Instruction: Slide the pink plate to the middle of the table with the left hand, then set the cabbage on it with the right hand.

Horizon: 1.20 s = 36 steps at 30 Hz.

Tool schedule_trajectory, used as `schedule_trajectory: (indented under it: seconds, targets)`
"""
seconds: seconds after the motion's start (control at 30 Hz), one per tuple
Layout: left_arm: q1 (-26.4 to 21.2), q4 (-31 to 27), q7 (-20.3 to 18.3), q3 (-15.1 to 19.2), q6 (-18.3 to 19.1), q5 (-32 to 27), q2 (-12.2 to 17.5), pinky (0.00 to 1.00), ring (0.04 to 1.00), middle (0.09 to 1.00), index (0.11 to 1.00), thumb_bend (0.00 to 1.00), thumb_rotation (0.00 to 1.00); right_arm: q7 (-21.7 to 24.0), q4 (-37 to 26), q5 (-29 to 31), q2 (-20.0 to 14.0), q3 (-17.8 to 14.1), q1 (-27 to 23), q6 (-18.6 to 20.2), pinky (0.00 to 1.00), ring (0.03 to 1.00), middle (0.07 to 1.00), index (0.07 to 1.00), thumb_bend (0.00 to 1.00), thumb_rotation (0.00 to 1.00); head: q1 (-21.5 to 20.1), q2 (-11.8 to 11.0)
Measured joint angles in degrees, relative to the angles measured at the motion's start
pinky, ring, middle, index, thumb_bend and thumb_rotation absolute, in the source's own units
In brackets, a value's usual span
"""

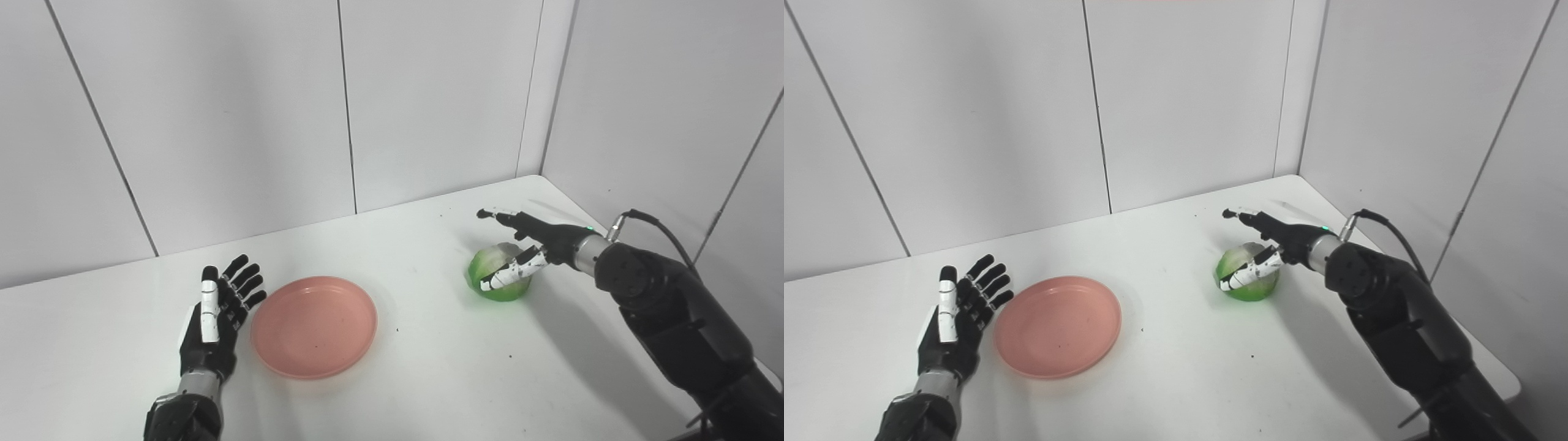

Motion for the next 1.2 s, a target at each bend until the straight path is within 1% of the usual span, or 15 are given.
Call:
schedule_trajectory:
  seconds: [0.1,0.27,0.4,0.6,0.63,0.67,0.7,0.77,0.83,0.9,0.93,0.97,1.0,1.07,1.2]
  targets:
    - [0.0,-0.1,0.0,0.1,0.1,-0.1,0.0,0.81,0.855,0.832,0.811,0.83,0.98,-2.0,1.8,-1.9,-0.3,2.2,0.0,-1.5,0.99,0.983,0.961,0.940,1.00,0.47,0.1,0.1]
    - [0.1,-1.0,0.0,0.2,1.1,-0.1,0.0,0.81,0.859,0.835,0.817,0.81,0.99,-5.8,5.9,-4.5,-0.5,4.8,-0.7,-5.2,1.00,0.981,0.956,0.949,0.99,0.46,0.5,0.3]
    - [0.4,-1.5,-0.2,0.1,1.1,-0.1,0.0,0.81,0.857,0.836,0.818,0.83,0.98,-6.3,8.4,-7.5,-0.7,7.9,-1.9,-6.4,1.00,0.973,0.949,0.945,1.00,0.43,0.9,0.6]
    - [0.8,-2.0,-0.2,0.1,1.1,-0.1,-0.1,0.80,0.847,0.829,0.810,0.83,0.97,-7.0,11.3,-10.3,-0.8,10.3,-3.9,-8.0,1.00,0.949,0.935,0.928,1.00,0.38,1.0,0.8]
    - [0.8,-2.0,-0.2,0.1,1.1,-0.1,-0.1,0.80,0.849,0.831,0.810,0.84,0.97,-7.1,11.7,-10.7,-0.8,10.7,-4.3,-8.3,0.94,0.910,0.912,0.904,0.98,0.29,1.0,0.8]
    - [0.8,-2.0,-0.2,0.1,1.2,-0.1,-0.1,0.80,0.850,0.832,0.811,0.84,0.97,-7.3,12.0,-10.9,-0.8,10.8,-4.4,-8.7,0.84,0.877,0.895,0.884,0.96,0.23,1.0,0.8]
    - [0.8,-2.0,-0.2,0.2,1.2,-0.1,-0.1,0.80,0.852,0.833,0.811,0.84,0.97,-8.1,12.6,-10.8,-0.7,10.8,-4.5,-9.5,0.70,0.805,0.853,0.850,0.93,0.12,1.0,0.8]
    - [0.8,-2.1,-0.2,0.2,1.2,-0.1,-0.1,0.80,0.852,0.833,0.810,0.84,0.97,-9.8,13.7,-9.8,0.0,10.3,-4.5,-10.8,0.64,0.773,0.833,0.837,0.92,0.07,1.0,0.8]
    - [0.9,-2.3,-0.2,0.2,1.4,-0.1,-0.2,0.80,0.851,0.831,0.811,0.83,0.97,-11.4,14.3,-8.7,0.6,9.6,-4.3,-12.4,0.57,0.673,0.747,0.786,0.87,0.01,1.1,1.0]
    - [1.0,-2.6,-0.2,0.2,1.5,-0.1,-0.2,0.80,0.852,0.832,0.812,0.83,0.97,-12.8,15.1,-8.1,1.2,9.3,-4.1,-13.5,0.52,0.606,0.690,0.728,0.80,0.00,1.1,1.1]
    - [1.0,-2.6,-0.2,0.2,1.5,-0.1,-0.3,0.79,0.849,0.830,0.810,0.83,0.97,-13.4,15.2,-8.0,1.4,9.3,-3.8,-13.8,0.49,0.520,0.612,0.681,0.67,0.00,1.1,1.1]
    - [1.1,-2.7,-0.2,0.2,1.6,-0.1,-0.3,0.79,0.848,0.829,0.809,0.83,0.97,-13.9,15.3,-7.9,1.6,9.3,-3.5,-14.1,0.47,0.468,0.564,0.652,0.58,0.00,1.2,1.1]
    - [1.1,-2.7,-0.2,0.3,1.6,-0.1,-0.4,0.79,0.846,0.827,0.806,0.83,0.97,-14.5,15.4,-7.8,1.8,9.3,-3.3,-14.4,0.45,0.448,0.533,0.584,0.55,0.00,1.1,1.1]
    - [1.1,-2.8,-0.2,0.3,1.9,-0.1,-0.4,0.80,0.848,0.829,0.808,0.83,0.97,-16.2,15.6,-7.8,2.0,9.1,-3.0,-15.6,0.43,0.447,0.511,0.504,0.53,0.00,1.1,1.1]
    - [1.1,-2.9,-0.2,0.6,2.0,-0.1,-0.4,0.79,0.850,0.833,0.814,0.83,0.96,-18.9,16.8,-8.2,2.0,9.1,-2.8,-16.9,0.42,0.445,0.503,0.487,0.52,0.00,1.1,1.1]
